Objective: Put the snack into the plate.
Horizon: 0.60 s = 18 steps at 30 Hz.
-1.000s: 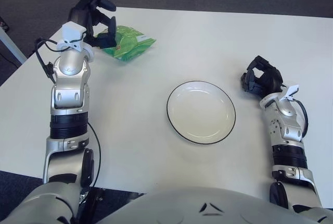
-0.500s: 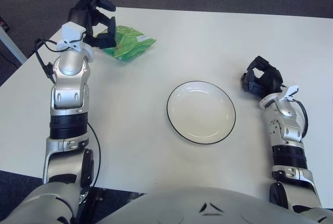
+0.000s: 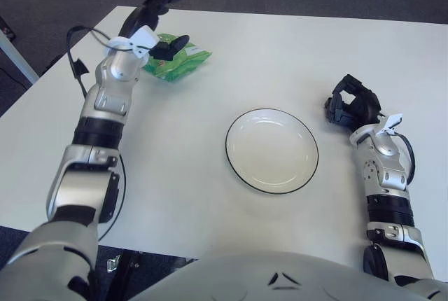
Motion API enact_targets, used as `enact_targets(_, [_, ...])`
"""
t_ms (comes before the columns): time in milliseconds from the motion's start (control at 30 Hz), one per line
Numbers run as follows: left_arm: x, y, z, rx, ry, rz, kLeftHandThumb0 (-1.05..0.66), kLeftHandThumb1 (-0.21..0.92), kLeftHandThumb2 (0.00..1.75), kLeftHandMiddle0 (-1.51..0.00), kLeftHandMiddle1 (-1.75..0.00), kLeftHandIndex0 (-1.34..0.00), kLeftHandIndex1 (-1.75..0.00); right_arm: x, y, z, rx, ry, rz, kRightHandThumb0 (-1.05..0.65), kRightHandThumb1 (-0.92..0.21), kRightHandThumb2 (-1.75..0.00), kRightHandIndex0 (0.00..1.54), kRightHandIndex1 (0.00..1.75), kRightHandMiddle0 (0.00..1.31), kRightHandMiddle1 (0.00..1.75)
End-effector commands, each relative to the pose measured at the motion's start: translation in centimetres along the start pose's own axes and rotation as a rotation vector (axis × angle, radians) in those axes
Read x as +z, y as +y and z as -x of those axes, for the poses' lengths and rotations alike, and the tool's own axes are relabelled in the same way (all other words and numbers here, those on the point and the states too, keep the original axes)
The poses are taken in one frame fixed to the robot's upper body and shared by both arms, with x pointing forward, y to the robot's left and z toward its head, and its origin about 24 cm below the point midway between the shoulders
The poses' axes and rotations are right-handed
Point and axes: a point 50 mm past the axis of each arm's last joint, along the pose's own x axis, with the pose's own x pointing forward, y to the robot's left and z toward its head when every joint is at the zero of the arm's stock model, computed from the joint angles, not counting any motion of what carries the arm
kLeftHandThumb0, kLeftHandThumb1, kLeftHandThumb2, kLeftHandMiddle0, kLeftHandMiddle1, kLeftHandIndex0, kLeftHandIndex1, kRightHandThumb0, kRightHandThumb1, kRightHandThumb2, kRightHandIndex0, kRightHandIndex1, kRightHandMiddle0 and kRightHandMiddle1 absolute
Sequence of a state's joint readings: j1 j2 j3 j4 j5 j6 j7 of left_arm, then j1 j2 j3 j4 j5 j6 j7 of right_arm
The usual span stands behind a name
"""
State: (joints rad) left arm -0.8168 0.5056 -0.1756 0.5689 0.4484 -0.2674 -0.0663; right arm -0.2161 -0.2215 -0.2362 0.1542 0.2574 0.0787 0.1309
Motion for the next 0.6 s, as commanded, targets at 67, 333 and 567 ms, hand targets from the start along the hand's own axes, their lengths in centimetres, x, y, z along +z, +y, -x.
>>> enact_targets(67, [-0.4, -1.7, -1.6, -0.318, -0.194, -0.546, -1.05, 0.92, 0.53, 0.00, 0.00, 0.00, 0.00, -5.0, -0.4, 2.0, -0.031, 0.202, -0.051, -0.49, -0.30, -1.33, 1.31, 1.75, 0.63, 1.75])
enact_targets(333, [-0.6, -2.3, -1.8, -0.284, -0.247, -0.649, -1.05, 0.92, 0.48, 0.00, 0.00, 0.00, 0.00, -5.1, -0.5, 1.9, -0.020, 0.199, -0.040, -0.49, -0.30, -1.33, 1.31, 1.75, 0.62, 1.75])
enact_targets(567, [-0.8, -2.4, -2.1, -0.260, -0.265, -0.704, -1.05, 0.92, 0.41, 0.00, 0.00, 0.00, 0.00, -5.1, -0.5, 1.9, -0.020, 0.196, -0.036, -0.48, -0.31, -1.33, 1.31, 1.75, 0.62, 1.75])
